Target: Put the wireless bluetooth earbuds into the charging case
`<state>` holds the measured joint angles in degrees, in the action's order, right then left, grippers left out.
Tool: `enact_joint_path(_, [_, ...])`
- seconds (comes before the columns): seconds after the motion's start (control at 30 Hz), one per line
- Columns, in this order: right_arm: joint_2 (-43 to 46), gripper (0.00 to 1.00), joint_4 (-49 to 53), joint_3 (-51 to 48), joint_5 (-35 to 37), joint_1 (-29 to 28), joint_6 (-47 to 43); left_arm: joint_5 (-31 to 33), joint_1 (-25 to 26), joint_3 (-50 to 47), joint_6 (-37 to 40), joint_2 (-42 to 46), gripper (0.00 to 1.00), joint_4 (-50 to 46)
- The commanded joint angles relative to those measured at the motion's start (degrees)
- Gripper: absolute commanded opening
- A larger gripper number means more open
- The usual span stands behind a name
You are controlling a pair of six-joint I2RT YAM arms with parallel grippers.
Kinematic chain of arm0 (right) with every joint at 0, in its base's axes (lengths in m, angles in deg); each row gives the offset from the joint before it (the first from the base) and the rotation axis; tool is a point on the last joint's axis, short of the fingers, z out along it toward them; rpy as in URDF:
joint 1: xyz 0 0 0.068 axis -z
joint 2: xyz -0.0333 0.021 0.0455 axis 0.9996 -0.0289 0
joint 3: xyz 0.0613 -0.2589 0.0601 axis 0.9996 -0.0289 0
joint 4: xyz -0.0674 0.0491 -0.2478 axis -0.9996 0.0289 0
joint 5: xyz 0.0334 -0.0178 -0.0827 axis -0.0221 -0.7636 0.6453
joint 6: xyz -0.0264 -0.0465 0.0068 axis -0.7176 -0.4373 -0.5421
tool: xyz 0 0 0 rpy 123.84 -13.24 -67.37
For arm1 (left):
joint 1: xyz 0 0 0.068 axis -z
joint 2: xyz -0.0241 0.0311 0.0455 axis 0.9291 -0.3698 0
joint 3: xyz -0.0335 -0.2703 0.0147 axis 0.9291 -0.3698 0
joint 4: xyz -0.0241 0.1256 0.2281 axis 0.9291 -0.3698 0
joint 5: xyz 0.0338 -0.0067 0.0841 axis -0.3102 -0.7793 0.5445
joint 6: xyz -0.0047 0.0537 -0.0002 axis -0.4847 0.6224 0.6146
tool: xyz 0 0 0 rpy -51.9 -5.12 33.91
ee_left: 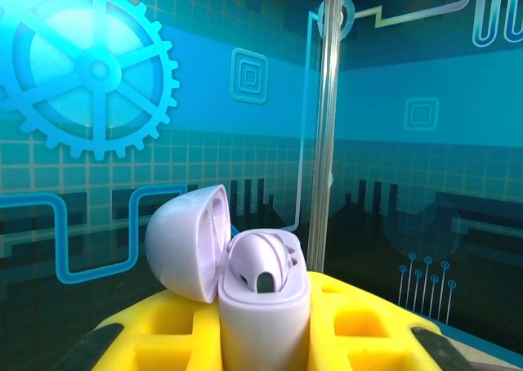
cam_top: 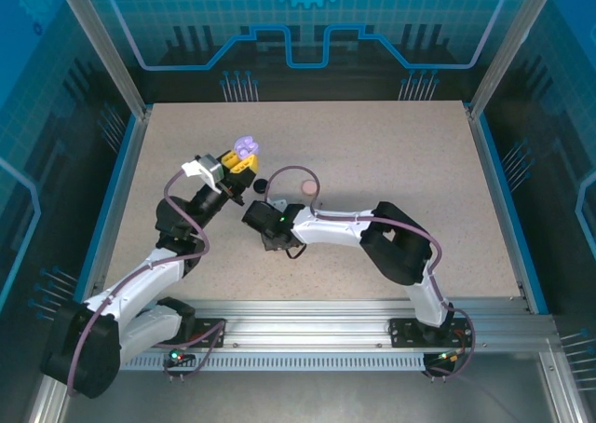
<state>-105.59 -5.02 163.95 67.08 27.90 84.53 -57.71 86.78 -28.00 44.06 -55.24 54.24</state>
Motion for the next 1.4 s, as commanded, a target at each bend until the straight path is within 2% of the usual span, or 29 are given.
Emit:
enact_joint_path(0.0, [-1.7, 0.46, 1.8, 1.8, 0.4, -0.6, 1.0, -0.8, -0.6, 0.9, -0.1, 0.8, 0.00, 1.8])
enact_joint_path(0.97, [-4.3, 0.26, 1.6, 2.5, -0.5, -1.2, 0.8, -1.3, -0.6, 0.7, 0.1, 0.9, 0.00, 1.7])
enact_joint_path(1.37, [2.2, 0.22, 0.7, -0.5, 2.6, -1.3, 0.8, -1.5, -0.6, 1.0, -0.2, 0.8, 0.00, 1.8])
